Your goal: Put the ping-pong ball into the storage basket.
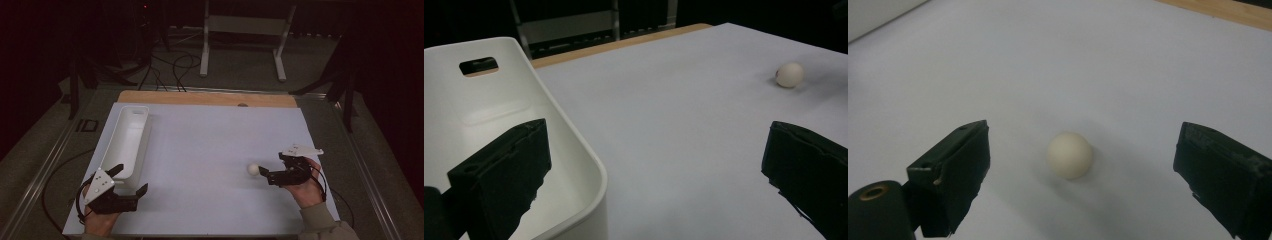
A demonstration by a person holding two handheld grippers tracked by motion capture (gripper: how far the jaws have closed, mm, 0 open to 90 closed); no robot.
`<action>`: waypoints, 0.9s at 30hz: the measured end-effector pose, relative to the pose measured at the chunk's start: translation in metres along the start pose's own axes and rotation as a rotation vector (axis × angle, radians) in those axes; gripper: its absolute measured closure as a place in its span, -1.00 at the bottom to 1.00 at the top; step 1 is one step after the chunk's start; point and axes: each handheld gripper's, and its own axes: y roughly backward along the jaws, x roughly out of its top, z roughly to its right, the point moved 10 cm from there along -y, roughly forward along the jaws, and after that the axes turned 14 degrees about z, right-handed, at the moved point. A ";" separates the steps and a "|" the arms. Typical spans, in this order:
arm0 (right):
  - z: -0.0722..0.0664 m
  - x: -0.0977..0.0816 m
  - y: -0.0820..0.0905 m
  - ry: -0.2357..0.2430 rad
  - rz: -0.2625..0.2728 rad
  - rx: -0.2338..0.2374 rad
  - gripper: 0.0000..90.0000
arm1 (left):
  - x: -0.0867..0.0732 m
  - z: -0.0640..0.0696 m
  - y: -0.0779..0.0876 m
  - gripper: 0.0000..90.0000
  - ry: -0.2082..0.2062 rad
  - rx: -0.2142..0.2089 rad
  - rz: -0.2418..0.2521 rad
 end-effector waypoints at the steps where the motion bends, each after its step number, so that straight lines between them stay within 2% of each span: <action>1: 0.000 -0.001 -0.001 -0.004 -0.007 -0.001 -0.83 | 0.000 0.000 0.000 -1.00 0.001 0.000 0.000; 11: 0.001 -0.007 -0.007 -0.006 -0.062 -0.001 -0.83 | 0.000 0.000 0.000 -1.00 0.001 -0.003 -0.002; 15: 0.001 -0.010 -0.009 0.010 -0.091 -0.003 -0.83 | 0.000 0.000 0.000 -1.00 0.000 -0.003 -0.002; 22: -0.002 -0.004 -0.011 0.029 -0.098 -0.001 -0.83 | 0.000 0.001 0.000 -1.00 0.001 -0.003 0.000; 27: -0.003 -0.005 -0.016 0.040 -0.135 0.005 -0.83 | 0.000 0.000 0.000 -1.00 0.001 -0.004 0.000</action>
